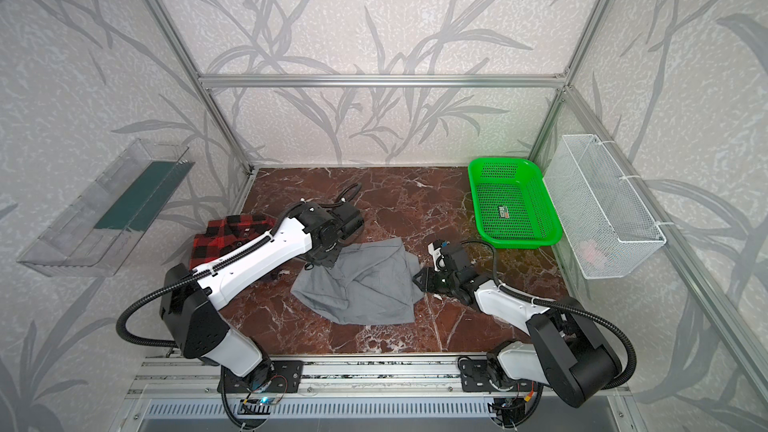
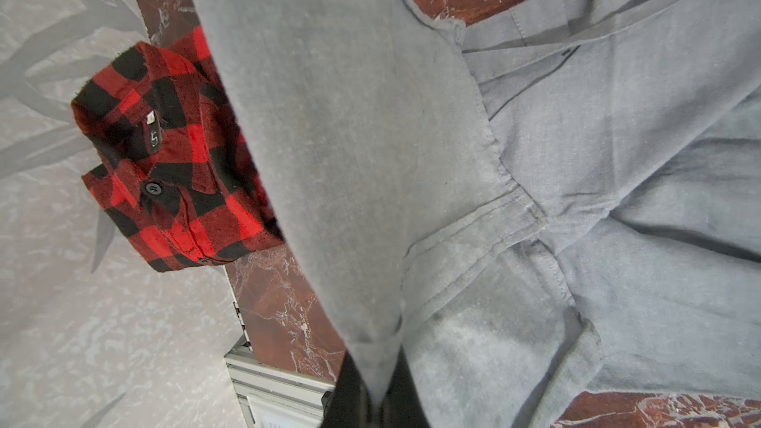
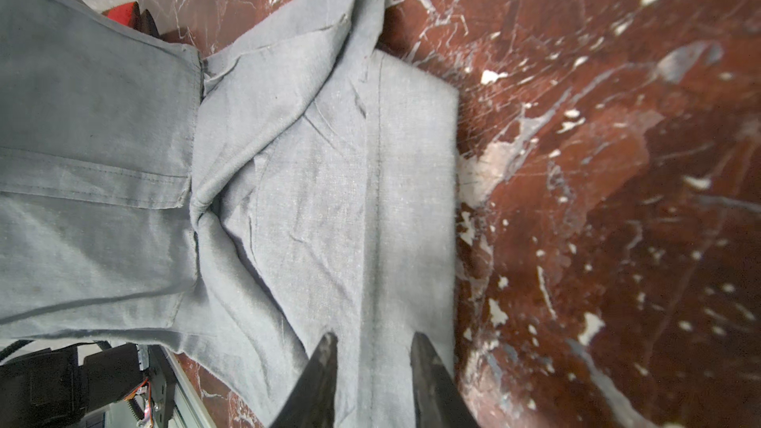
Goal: Fold and stack the long sleeve shirts
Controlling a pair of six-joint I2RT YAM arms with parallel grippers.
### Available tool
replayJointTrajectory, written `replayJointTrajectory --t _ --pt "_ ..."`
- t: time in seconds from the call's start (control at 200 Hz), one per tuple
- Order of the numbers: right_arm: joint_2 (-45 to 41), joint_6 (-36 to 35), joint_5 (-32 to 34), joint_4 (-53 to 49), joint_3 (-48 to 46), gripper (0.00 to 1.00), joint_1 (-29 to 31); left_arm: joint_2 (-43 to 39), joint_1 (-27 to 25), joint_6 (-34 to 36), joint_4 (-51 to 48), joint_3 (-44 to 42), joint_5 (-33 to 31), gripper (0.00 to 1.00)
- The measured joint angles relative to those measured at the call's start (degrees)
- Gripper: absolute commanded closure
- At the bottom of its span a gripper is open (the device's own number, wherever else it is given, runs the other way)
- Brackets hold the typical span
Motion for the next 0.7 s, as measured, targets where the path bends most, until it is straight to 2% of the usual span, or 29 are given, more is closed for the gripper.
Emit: replayJointTrajectory --t 0.3,0.7 --pt "-0.1 2.8 -1.3 1.1 -1.0 0.68 -1.1 9.7 -6.2 -2.9 -6.2 7.7 -4.9 1.0" --pt "-1.9 4.1 -2.7 1.8 -1.8 0.69 -1.9 24.0 -12.6 -10.1 -13.8 22.9 -7.9 1.0"
